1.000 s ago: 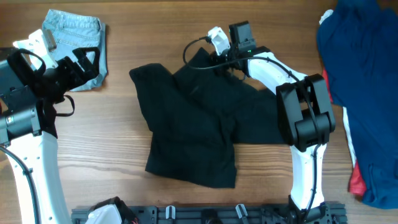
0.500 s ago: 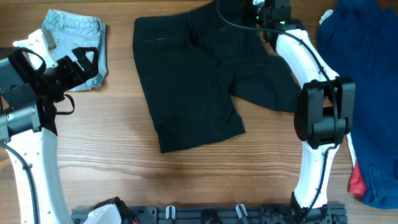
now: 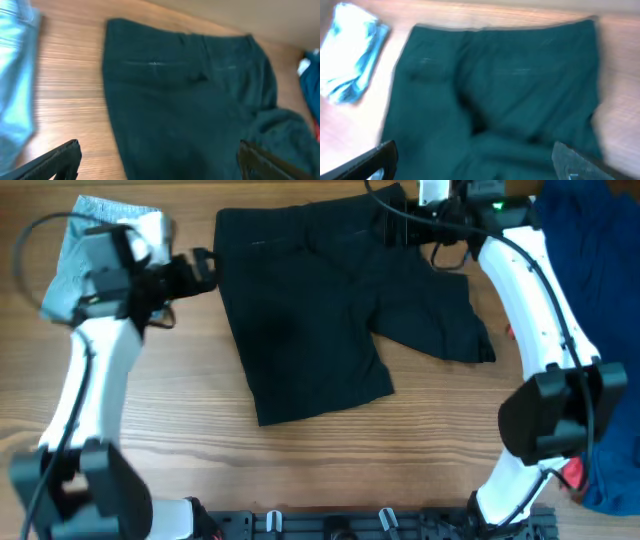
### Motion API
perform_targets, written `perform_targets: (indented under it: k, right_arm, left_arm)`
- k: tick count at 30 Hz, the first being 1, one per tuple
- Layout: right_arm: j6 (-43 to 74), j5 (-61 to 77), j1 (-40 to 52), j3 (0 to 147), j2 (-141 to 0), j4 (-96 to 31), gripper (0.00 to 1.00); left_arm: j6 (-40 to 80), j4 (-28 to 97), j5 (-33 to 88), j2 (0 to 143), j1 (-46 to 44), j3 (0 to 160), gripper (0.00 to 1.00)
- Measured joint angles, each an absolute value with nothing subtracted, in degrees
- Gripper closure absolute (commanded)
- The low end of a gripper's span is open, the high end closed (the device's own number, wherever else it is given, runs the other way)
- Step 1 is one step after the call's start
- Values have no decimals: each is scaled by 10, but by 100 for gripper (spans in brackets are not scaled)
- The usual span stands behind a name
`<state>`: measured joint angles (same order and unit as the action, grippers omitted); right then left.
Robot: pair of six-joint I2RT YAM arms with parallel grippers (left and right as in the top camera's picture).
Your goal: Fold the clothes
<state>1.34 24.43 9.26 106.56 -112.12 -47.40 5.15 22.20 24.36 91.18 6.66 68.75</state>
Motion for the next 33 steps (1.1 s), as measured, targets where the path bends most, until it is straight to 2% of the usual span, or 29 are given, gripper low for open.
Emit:
perform_targets:
  k: [1,4,8,18,22,26,31,33]
  right_arm:
    - [13,255,96,1065,-1120,-496,5]
    - [29,240,120,1040,-1121,-545,5]
    - [98,123,140,993,-1123,-574,4]
    - [160,12,47,967,-1125,-600,5]
    - [172,13,-8,966,-1125,-604,14]
    - [166,17,-41,929,-1125,-548,16]
    - [147,41,-46,822,-1126,-357,19]
    - [147,45,-46,802,-1127,-326,19]
  left_arm:
    - [49,214,239,929,53,688,1]
    - [48,196,234,969,32,688,1]
    - [48,207,228,973,32,688,2]
    - [48,249,223,973,30,688,3]
    - [48,253,223,973,30,688,3]
    - [48,253,223,973,30,688,3]
    - [48,255,217,973,30,688,3]
    - [48,255,214,973,30,688,3]
